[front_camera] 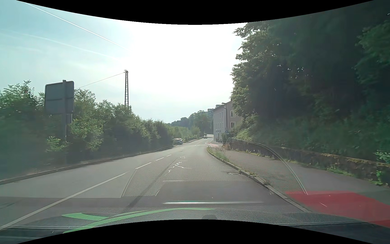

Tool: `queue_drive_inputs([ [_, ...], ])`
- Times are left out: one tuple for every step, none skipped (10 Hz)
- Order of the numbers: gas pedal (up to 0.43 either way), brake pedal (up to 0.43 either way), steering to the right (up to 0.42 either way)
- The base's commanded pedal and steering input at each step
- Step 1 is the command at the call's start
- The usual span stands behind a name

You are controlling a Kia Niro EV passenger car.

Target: Follow the waypoints while adhering to traffic rules and regulations

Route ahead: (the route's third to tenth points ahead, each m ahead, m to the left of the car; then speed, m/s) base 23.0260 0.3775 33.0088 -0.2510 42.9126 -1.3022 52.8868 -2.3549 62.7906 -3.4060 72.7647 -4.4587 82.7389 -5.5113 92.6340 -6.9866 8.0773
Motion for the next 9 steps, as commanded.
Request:
queue_drive_inputs([
  [0.268,0.000,-0.001],
  [0.268,0.000,-0.001],
  [0.268,0.000,-0.001],
  [0.268,0.000,0.000],
  [0.268,0.000,0.000],
  [0.268,0.000,-0.001],
  [0.268,0.000,-0.001],
  [0.260,0.000,-0.001],
  [0.260,0.000,-0.001],
])
